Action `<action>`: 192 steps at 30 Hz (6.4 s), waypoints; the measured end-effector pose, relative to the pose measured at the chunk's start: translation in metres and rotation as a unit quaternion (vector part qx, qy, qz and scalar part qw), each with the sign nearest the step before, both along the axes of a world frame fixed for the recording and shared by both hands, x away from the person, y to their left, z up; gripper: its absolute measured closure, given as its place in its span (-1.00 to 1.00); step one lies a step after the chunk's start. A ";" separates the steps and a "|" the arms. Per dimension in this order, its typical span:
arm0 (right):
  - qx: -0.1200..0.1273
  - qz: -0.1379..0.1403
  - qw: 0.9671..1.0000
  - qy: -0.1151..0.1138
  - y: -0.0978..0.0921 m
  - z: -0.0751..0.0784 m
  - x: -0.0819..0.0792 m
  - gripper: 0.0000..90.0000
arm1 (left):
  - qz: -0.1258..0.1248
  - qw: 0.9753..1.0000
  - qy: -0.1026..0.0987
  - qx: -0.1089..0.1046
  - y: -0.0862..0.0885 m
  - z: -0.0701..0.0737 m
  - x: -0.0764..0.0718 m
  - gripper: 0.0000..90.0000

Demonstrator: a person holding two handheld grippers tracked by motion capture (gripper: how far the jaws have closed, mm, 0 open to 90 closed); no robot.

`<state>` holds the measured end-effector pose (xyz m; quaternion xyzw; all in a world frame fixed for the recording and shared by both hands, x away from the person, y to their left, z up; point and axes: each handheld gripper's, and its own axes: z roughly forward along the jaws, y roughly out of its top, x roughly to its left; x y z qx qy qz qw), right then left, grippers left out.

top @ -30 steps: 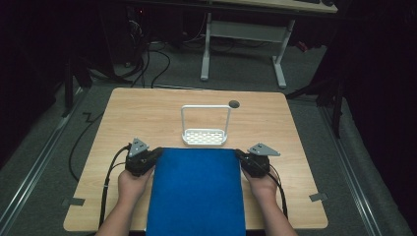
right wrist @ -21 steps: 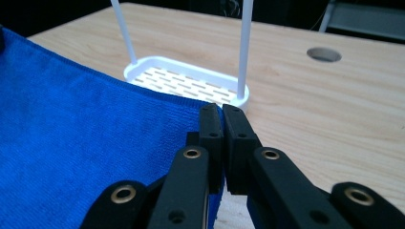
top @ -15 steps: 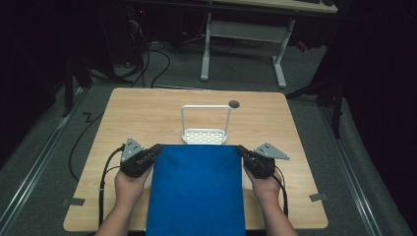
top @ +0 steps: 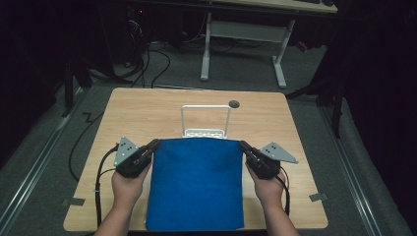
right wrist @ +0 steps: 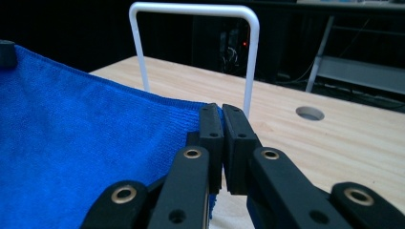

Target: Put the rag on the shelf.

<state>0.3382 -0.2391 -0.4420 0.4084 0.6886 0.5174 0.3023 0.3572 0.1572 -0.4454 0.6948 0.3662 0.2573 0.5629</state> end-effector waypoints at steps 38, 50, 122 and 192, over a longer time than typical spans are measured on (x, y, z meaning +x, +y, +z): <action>0.016 -0.006 0.991 -0.135 -0.001 0.112 -0.003 0.97 | -0.003 0.990 -0.141 -0.030 -0.008 0.107 0.008 0.96; 0.024 -0.029 0.992 -0.122 -0.018 0.126 0.018 0.98 | 0.011 0.992 -0.124 0.002 -0.013 0.119 0.043 0.96; -0.031 -0.046 0.991 0.121 0.001 -0.028 0.166 0.98 | -0.013 0.986 0.108 0.127 -0.053 -0.027 0.161 0.96; -0.056 -0.096 0.985 0.130 -0.043 -0.043 0.102 0.44 | 0.041 0.988 0.126 0.081 -0.009 -0.053 0.109 0.15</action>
